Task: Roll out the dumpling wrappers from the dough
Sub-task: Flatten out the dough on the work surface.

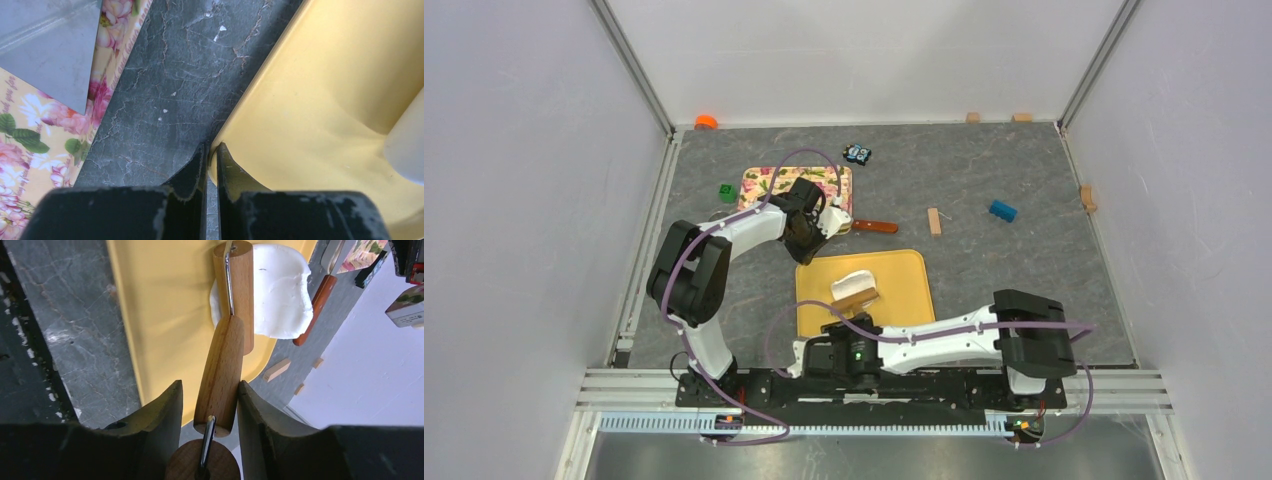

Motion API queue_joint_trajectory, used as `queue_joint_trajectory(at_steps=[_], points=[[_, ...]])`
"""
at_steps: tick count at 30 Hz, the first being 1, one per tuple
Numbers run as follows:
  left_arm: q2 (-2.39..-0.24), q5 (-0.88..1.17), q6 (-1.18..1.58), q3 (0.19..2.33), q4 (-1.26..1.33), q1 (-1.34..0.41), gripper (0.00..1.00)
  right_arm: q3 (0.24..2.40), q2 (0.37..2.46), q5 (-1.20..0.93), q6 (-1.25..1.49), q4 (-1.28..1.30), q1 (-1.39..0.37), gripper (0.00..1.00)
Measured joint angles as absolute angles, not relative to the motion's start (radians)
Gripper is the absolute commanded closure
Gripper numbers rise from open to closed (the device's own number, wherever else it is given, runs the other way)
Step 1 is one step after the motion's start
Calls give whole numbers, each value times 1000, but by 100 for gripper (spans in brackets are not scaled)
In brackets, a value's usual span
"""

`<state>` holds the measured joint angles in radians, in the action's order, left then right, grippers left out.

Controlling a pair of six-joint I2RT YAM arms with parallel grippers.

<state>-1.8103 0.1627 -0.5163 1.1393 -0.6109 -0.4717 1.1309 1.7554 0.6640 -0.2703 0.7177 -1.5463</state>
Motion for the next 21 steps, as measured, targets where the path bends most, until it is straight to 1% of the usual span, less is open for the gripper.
queue_joint_trajectory(at_steps=[5,10,13,21], points=[[-1810,163,-516,1139,-611,-472,98,1274,1841,640,-340,776,-1465,100],[-1810,163,-516,1139,-611,-472,98,1358,1913,628,-410,737,-1376,100],[-1810,163,-516,1139,-611,-472,98,1306,1887,630,-413,700,-1388,100],[-1810,163,-516,1139,-611,-472,98,1086,1739,635,-289,656,-1534,100]])
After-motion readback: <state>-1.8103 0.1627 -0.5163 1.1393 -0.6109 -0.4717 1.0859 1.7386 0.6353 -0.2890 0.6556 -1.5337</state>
